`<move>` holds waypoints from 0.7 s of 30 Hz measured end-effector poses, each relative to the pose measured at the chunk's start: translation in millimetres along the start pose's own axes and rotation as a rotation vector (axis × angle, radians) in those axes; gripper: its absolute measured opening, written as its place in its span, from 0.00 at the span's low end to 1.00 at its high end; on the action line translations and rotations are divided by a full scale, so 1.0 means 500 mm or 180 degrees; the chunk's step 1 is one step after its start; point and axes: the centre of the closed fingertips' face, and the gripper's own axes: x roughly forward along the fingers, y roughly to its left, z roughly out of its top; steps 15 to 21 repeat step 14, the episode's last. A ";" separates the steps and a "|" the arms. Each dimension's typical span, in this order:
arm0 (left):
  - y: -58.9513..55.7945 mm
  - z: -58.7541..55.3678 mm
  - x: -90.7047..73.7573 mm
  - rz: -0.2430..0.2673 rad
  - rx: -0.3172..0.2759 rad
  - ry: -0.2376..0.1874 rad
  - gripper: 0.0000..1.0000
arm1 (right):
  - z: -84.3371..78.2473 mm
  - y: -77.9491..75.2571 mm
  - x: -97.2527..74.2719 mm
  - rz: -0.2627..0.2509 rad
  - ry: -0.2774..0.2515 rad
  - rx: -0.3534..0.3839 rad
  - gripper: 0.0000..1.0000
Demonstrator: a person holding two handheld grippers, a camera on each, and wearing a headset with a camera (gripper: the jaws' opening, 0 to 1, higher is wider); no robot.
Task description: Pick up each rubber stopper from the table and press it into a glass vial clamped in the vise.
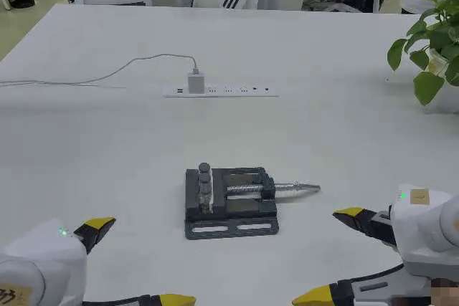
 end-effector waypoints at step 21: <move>-0.008 0.000 -0.002 0.0022 -0.0011 0.0004 0.99 | 0.006 -0.008 -0.006 -0.0053 -0.0043 -0.0019 0.98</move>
